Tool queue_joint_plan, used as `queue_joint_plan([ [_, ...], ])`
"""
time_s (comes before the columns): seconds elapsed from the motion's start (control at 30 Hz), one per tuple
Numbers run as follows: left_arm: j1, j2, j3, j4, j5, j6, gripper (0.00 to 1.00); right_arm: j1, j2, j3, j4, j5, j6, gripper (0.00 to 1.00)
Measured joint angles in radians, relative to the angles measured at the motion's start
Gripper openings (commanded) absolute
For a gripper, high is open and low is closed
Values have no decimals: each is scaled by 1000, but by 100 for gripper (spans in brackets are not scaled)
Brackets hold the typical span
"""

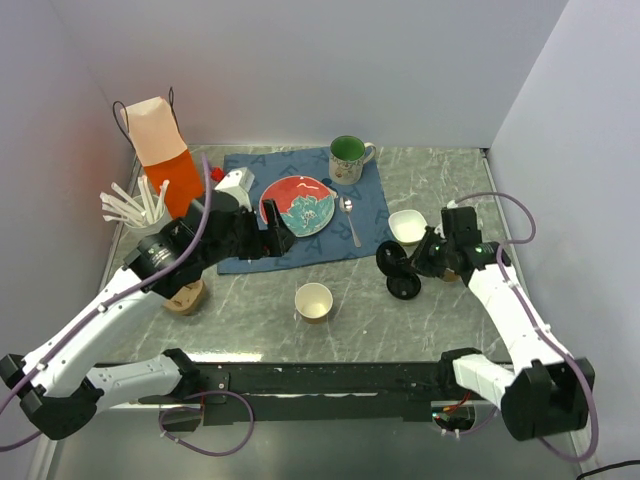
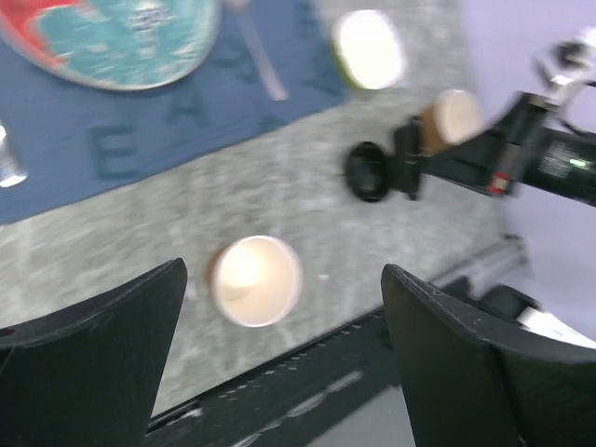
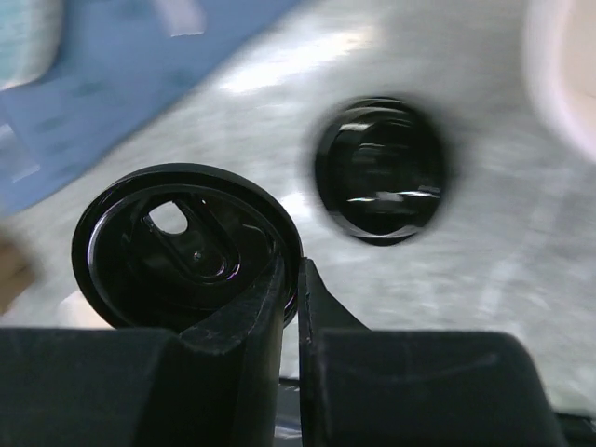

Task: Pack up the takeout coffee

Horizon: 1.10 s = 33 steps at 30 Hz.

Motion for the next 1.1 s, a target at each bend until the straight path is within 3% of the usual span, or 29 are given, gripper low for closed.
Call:
queue_joint_plan([
  [0.17, 6, 2, 9, 103, 152, 2, 82, 0, -79, -1, 119, -265, 14, 10],
  [0.37, 25, -12, -51, 238, 329, 10, 71, 4, -149, -102, 466, -612, 175, 7],
  [0.67, 30, -17, -184, 531, 507, 53, 64, 13, -117, -148, 844, -911, 408, 8],
  [0.9, 30, -79, -426, 821, 512, 319, 58, 18, -66, -148, 916, -1037, 498, 7],
  [1.1, 26, -93, -499, 1026, 545, 529, 60, 34, -39, -137, 794, -1092, 440, 7],
])
